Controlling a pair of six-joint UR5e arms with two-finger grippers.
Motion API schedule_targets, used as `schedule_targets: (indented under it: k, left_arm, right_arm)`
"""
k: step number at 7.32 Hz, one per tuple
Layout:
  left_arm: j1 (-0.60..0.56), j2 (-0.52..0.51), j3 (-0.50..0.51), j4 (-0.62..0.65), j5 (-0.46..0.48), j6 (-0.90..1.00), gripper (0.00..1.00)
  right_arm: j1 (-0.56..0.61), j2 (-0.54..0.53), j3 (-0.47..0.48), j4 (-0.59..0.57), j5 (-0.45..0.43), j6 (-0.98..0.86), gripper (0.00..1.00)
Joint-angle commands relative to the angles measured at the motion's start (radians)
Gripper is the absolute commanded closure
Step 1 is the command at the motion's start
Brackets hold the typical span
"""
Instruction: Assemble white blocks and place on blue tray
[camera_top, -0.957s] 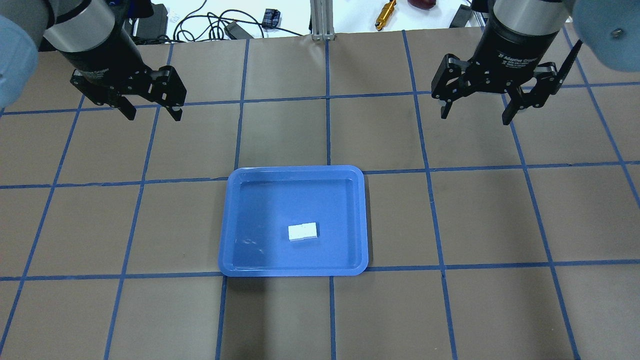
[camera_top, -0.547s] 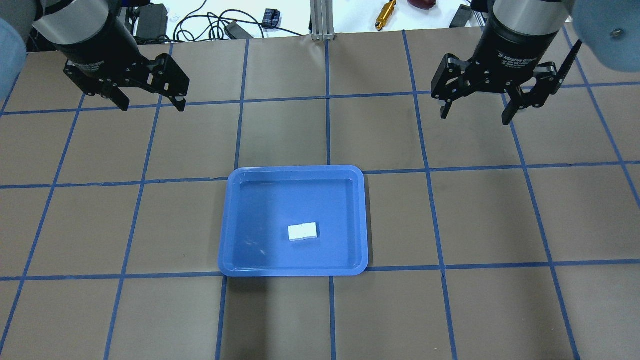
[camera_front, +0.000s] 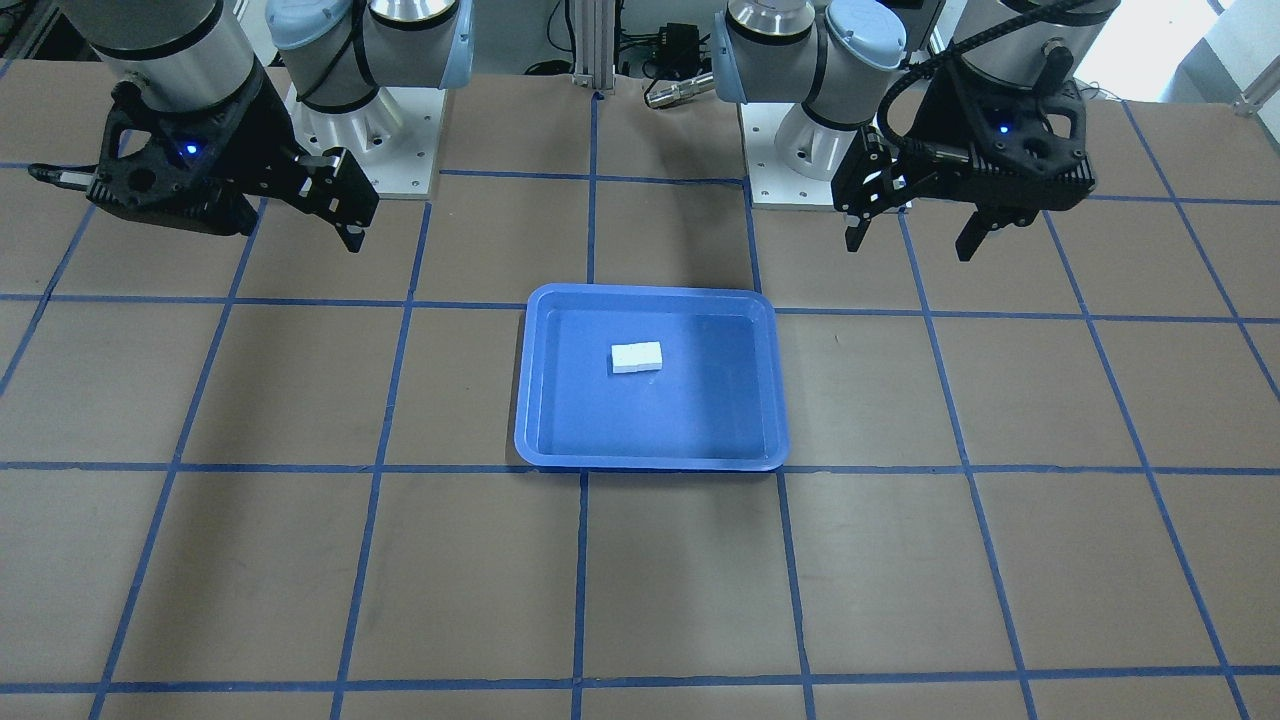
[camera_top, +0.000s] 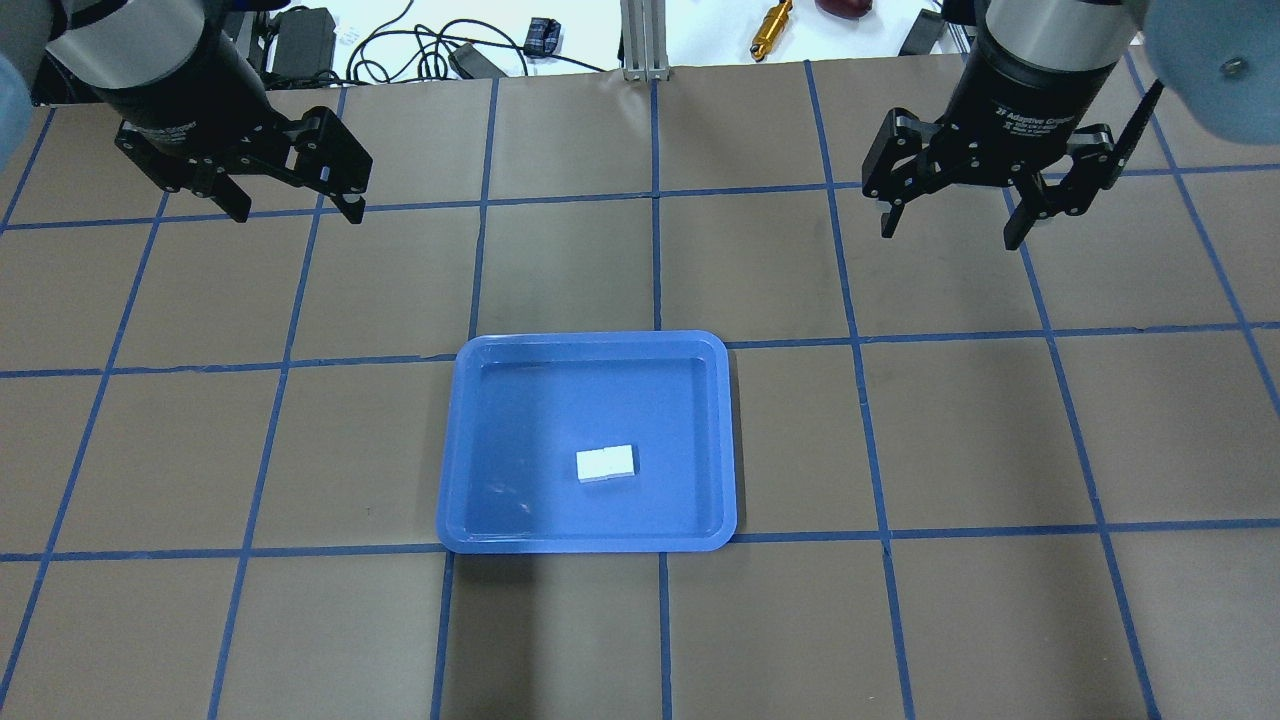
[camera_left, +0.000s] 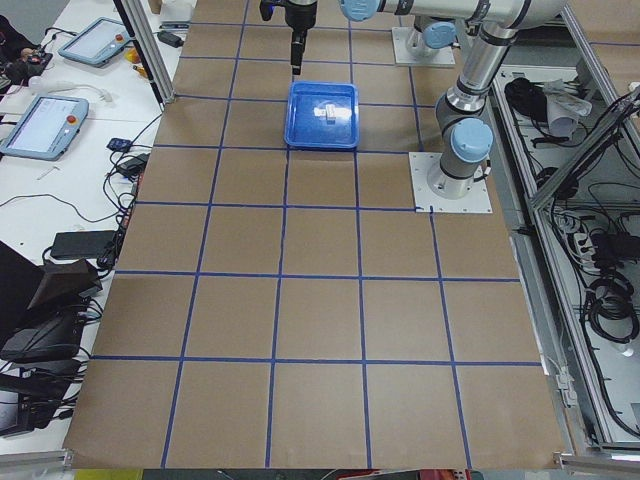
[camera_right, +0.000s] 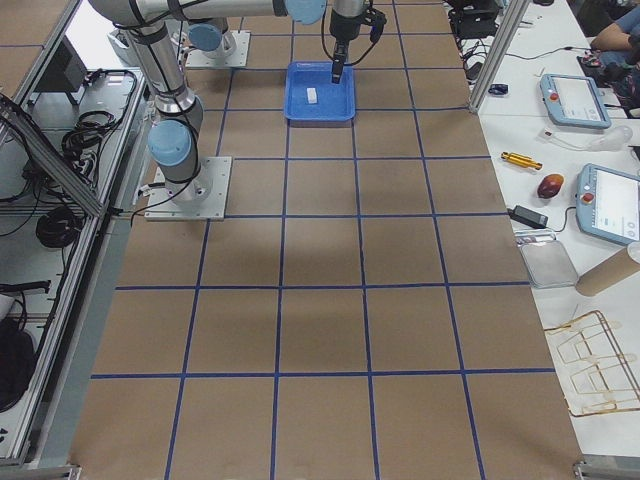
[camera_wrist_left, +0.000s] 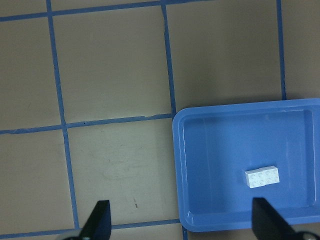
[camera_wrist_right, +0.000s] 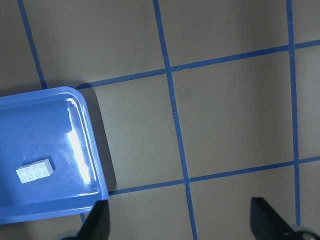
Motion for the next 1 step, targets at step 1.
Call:
schedule_targets:
  k: [1]
  left_arm:
    - [0.005,0.002,0.002,-0.004,-0.002,0.001,0.0]
  right_arm:
    - [-0.001,0.0,0.0,-0.002,0.001,0.0,0.0]
